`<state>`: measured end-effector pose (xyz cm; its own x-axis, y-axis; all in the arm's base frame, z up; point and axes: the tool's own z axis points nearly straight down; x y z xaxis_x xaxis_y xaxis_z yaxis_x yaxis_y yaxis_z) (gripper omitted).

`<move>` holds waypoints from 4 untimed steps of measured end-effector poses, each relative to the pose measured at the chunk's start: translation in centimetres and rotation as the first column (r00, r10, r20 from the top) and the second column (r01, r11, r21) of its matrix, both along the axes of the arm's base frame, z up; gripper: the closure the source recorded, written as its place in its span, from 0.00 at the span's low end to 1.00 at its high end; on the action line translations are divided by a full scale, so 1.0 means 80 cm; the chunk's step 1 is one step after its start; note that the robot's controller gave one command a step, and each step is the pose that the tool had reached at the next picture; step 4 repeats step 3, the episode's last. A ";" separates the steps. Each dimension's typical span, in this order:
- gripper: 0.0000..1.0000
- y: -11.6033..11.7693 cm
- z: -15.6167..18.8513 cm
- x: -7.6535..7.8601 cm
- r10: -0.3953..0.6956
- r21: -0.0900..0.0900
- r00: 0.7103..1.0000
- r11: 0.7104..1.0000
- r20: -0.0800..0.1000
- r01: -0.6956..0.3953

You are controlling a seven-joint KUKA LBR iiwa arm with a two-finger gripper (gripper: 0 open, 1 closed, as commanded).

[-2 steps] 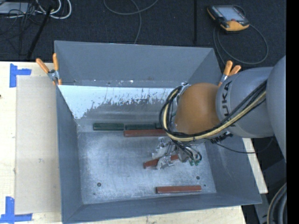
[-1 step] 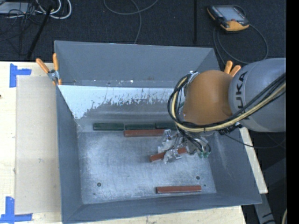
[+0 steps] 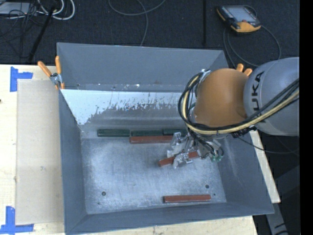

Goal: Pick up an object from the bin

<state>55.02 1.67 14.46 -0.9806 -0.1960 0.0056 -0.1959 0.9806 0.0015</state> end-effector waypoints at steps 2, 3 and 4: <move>1.00 -0.011 -0.012 -0.016 0.090 0.001 0.996 0.996 0.004 -0.090; 1.00 0.028 0.115 -0.005 0.063 0.000 0.998 0.998 0.007 -0.064; 1.00 0.028 0.115 -0.005 0.063 0.000 0.998 0.998 0.007 -0.064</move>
Offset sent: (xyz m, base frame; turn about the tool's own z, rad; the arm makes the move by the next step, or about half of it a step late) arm -0.0165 -0.0144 -0.0119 -0.0948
